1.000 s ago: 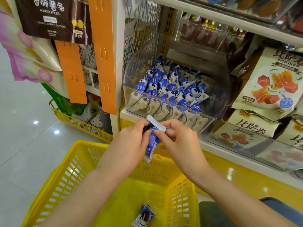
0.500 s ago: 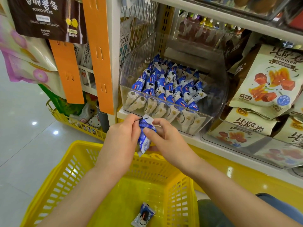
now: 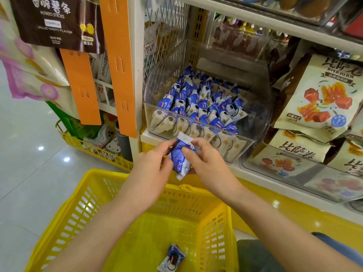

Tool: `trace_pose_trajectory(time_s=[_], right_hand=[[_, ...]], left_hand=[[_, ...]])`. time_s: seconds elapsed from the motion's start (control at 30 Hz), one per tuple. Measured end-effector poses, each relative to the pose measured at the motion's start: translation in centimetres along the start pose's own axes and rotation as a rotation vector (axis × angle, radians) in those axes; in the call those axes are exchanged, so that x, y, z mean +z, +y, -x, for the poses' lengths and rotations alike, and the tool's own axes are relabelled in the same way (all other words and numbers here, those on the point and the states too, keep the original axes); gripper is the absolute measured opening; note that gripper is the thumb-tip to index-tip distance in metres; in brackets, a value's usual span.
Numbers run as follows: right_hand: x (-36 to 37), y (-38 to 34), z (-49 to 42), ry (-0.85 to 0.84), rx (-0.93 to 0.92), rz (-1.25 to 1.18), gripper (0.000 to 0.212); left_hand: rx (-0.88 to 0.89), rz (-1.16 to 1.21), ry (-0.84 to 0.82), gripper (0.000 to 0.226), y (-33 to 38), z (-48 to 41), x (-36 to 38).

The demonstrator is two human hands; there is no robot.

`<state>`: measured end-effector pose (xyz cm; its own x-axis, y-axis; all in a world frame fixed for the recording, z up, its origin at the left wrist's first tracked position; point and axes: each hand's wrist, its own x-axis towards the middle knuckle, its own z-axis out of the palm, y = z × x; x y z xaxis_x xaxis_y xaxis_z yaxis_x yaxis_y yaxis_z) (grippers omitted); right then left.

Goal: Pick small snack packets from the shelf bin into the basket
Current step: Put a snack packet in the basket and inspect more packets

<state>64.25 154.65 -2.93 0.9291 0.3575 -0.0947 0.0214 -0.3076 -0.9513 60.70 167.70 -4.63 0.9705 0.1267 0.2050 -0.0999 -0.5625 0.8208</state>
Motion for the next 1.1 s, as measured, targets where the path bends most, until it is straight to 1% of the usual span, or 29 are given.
trace_pose_trajectory(time_s=[0.07, 0.17, 0.27, 0.33, 0.4, 0.43, 0.5, 0.57, 0.67, 0.8, 0.87, 0.93, 0.97, 1.03, 1.1], right_hand=[[-0.2, -0.4, 0.0, -0.006, -0.009, -0.092, 0.022], [-0.6, -0.9, 0.0, -0.083, -0.038, -0.164, 0.037], [-1.1, -1.5, 0.1, -0.139, -0.038, -0.171, 0.041], [-1.3, -1.6, -0.1, -0.117, -0.028, -0.174, 0.040], [-1.5, -1.7, -0.4, -0.061, -0.029, -0.159, 0.032], [-1.5, -1.7, -0.5, -0.033, -0.030, -0.154, 0.029], [-1.2, -1.7, -0.7, 0.002, -0.026, -0.181, 0.021], [-1.0, -1.6, -0.8, 0.028, 0.000, -0.218, 0.014], [-0.6, -1.7, -0.9, 0.094, -0.008, -0.186, 0.026], [-0.3, -2.1, -0.9, 0.153, -0.086, -0.078, 0.028], [-0.4, -2.3, -0.7, 0.166, -0.106, -0.022, 0.019], [-0.8, -2.7, -0.6, 0.148, -0.144, 0.037, 0.010], [-1.0, -2.9, -0.5, 0.116, -0.164, 0.048, 0.014], [-1.5, -3.5, -0.5, 0.072, -0.190, 0.044, 0.024], [-2.2, -4.2, -0.5, 0.097, -0.211, 0.039, 0.026]], left_hand=[[-0.017, 0.096, -0.006, 0.040, 0.1, -0.3, -0.3], [-0.097, 0.244, 0.015, 0.032, 0.4, -0.8, -0.8], [-0.252, 0.491, 0.013, 0.037, 1.2, -1.0, -1.4], [-0.402, 0.682, -0.035, 0.033, 1.6, -1.0, -1.5], [-0.492, 0.827, -0.099, 0.029, 2.1, -0.9, -1.6], [-0.490, 0.834, -0.134, 0.031, 2.1, -0.9, -1.6], [-0.427, 0.728, -0.179, 0.035, 2.0, -0.9, -1.6], [-0.375, 0.652, -0.190, 0.034, 1.9, -1.1, -1.8], [-0.347, 0.600, -0.175, 0.026, 1.8, -1.5, -2.3], [-0.256, 0.483, -0.222, 0.031, 1.6, -2.1, -3.0], [-0.203, 0.424, -0.229, 0.030, 1.6, -2.3, -3.0], [-0.146, 0.406, -0.188, 0.022, 1.6, -2.5, -2.8], [-0.121, 0.422, -0.164, 0.018, 1.7, -2.6, -2.7], [-0.084, 0.467, -0.133, 0.021, 2.1, -2.9, -2.4], [-0.050, 0.474, -0.109, 0.021, 2.5, -3.4, -1.9]])
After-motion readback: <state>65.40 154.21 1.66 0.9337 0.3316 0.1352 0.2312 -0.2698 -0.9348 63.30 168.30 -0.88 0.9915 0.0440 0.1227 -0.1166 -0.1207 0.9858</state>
